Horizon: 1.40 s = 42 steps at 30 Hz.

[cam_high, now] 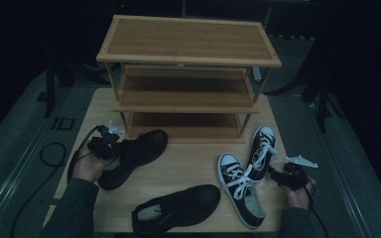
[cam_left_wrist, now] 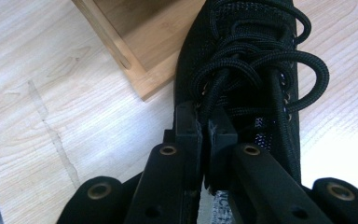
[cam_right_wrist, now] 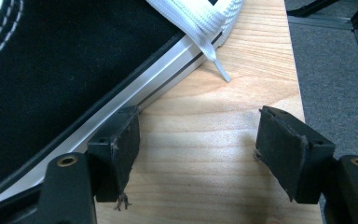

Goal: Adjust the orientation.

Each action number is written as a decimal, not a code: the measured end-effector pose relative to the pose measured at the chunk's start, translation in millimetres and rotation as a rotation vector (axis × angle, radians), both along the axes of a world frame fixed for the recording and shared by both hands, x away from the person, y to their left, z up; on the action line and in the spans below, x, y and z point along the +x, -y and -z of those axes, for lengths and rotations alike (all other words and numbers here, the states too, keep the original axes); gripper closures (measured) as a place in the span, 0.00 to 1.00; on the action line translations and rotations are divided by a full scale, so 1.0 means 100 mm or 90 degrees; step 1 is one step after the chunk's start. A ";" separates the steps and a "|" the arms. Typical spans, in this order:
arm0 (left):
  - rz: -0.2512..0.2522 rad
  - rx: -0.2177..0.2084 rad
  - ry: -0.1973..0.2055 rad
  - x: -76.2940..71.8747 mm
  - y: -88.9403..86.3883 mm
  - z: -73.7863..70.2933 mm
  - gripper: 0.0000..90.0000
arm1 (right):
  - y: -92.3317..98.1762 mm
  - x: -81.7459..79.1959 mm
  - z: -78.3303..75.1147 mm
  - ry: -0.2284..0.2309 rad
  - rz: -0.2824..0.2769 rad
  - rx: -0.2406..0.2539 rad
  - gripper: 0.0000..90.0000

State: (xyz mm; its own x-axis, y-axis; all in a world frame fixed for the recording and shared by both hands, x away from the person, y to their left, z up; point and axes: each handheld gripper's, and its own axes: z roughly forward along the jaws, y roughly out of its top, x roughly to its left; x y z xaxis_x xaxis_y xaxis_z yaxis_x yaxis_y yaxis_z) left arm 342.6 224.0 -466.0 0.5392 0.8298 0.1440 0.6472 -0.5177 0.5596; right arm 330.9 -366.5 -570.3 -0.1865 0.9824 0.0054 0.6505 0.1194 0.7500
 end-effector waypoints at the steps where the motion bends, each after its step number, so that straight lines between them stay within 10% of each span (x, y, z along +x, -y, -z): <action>1: 0.005 0.000 -0.004 0.00 0.01 0.00 0.92 | 0.00 0.00 0.00 0.000 0.000 0.000 0.33; 12: 0.042 0.036 -0.015 0.04 0.07 0.04 0.97 | 0.00 0.00 0.00 0.000 0.000 0.000 0.33; 37: 0.093 0.014 0.004 0.09 -0.04 0.02 0.96 | 0.00 0.00 0.00 0.000 0.000 0.000 0.33; 42: 0.069 -0.018 0.004 0.06 -0.09 -0.05 0.75 | 0.00 0.00 0.00 0.000 0.000 0.000 0.33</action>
